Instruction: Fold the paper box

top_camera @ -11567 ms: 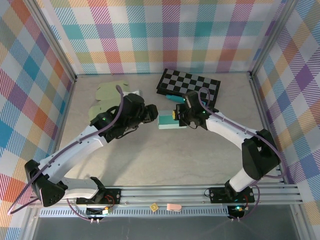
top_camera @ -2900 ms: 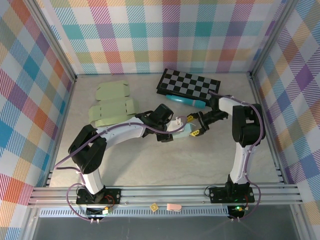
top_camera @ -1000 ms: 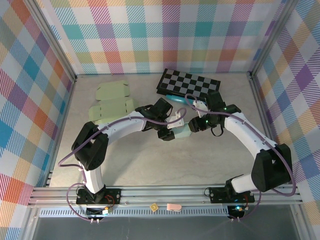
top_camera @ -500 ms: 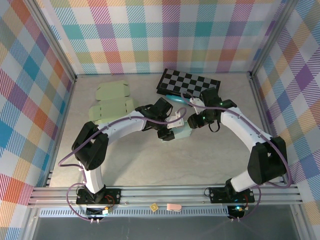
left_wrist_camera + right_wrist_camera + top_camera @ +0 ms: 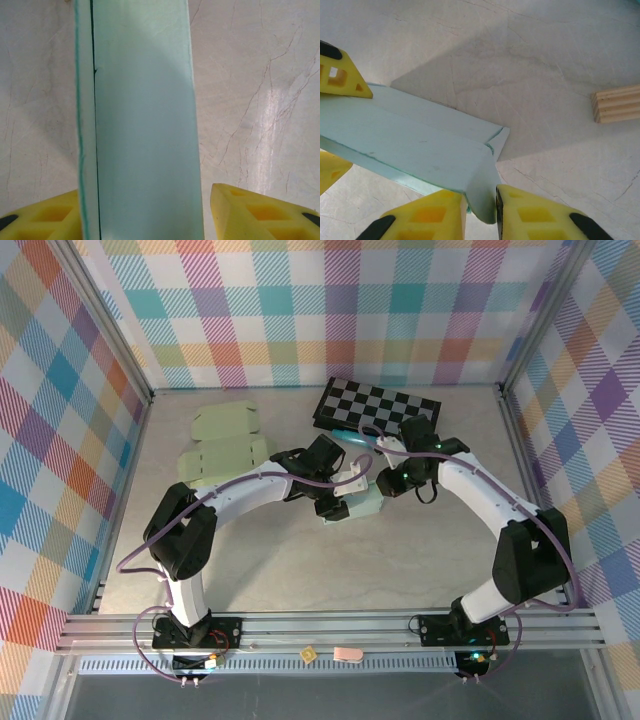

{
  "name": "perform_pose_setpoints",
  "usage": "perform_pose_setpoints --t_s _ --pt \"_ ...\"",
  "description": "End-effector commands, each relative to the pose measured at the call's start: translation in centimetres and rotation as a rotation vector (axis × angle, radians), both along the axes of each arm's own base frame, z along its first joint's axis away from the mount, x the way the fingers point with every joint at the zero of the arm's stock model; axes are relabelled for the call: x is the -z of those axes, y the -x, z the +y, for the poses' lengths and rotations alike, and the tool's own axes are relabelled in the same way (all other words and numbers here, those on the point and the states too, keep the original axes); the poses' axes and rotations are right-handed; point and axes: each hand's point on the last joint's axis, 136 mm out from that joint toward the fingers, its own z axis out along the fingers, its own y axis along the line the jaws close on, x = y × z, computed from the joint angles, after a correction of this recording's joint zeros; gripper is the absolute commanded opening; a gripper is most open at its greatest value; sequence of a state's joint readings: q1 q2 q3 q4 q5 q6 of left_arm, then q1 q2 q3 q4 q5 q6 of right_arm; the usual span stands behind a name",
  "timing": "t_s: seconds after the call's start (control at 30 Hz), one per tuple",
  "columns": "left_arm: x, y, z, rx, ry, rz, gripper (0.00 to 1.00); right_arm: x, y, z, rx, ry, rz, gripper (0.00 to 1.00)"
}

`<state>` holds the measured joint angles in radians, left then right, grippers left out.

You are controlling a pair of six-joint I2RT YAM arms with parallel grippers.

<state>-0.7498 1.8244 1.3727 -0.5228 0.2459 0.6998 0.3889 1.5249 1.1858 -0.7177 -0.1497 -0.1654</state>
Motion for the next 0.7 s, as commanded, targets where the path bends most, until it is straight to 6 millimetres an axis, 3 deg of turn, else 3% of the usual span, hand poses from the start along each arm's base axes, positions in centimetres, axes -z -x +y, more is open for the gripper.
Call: perform_pose_setpoints --t_s 0.0,0.4,0.67 --pt "-0.5 -0.4 0.0 -0.001 0.014 0.010 0.56 -0.6 -0.1 0.6 -0.015 0.003 -0.005 0.21" --pt "-0.6 -0.5 -0.1 -0.014 0.018 0.014 0.56 -1.4 0.0 0.7 -0.011 0.031 -0.028 0.04" --pt "-0.4 -0.6 0.0 -0.030 0.016 0.019 0.56 -1.6 0.1 1.1 0.010 0.024 0.005 0.00"
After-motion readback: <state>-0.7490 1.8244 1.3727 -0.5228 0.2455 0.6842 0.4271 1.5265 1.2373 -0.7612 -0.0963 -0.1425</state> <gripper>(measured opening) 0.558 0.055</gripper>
